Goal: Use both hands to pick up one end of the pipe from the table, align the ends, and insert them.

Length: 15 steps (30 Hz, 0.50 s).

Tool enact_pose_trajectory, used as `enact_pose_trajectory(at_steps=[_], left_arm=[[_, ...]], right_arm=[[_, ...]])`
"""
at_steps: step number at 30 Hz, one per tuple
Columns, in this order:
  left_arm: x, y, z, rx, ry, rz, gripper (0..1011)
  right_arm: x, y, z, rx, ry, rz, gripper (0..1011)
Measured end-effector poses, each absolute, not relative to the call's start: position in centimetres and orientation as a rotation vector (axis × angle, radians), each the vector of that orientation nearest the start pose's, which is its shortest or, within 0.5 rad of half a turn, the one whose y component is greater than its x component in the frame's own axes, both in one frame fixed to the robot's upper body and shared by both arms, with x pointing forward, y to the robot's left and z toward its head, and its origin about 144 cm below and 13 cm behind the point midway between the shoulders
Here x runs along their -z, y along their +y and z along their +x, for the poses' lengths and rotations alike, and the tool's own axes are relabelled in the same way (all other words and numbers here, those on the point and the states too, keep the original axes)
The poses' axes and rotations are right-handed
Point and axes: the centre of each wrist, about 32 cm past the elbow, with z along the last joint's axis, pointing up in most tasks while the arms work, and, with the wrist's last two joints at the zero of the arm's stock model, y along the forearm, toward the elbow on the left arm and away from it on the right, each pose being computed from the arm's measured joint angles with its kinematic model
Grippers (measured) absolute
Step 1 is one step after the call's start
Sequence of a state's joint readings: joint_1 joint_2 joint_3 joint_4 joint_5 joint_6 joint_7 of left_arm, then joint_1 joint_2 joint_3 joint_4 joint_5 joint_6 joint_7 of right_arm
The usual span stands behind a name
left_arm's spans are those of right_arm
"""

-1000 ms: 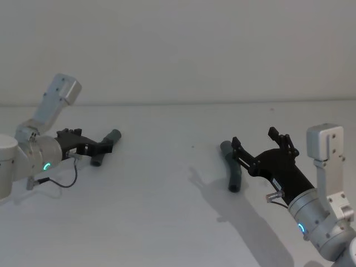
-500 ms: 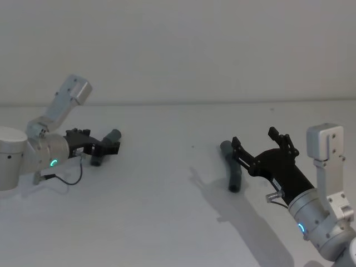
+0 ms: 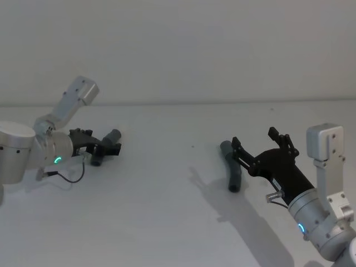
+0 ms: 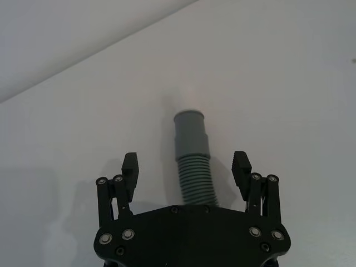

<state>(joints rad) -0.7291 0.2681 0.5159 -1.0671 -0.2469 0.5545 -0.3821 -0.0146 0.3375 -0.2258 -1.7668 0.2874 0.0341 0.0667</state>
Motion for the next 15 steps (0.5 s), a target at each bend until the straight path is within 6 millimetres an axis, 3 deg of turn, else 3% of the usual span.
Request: enact_pose_trajectory(at_steps=[15], left_arm=[[-124.48, 21.38, 64.02, -0.958, 0.193, 0.563, 1001]], right_arm=[[-118.87, -23.71, 44.33, 1.229, -0.075, 0.026, 1000]])
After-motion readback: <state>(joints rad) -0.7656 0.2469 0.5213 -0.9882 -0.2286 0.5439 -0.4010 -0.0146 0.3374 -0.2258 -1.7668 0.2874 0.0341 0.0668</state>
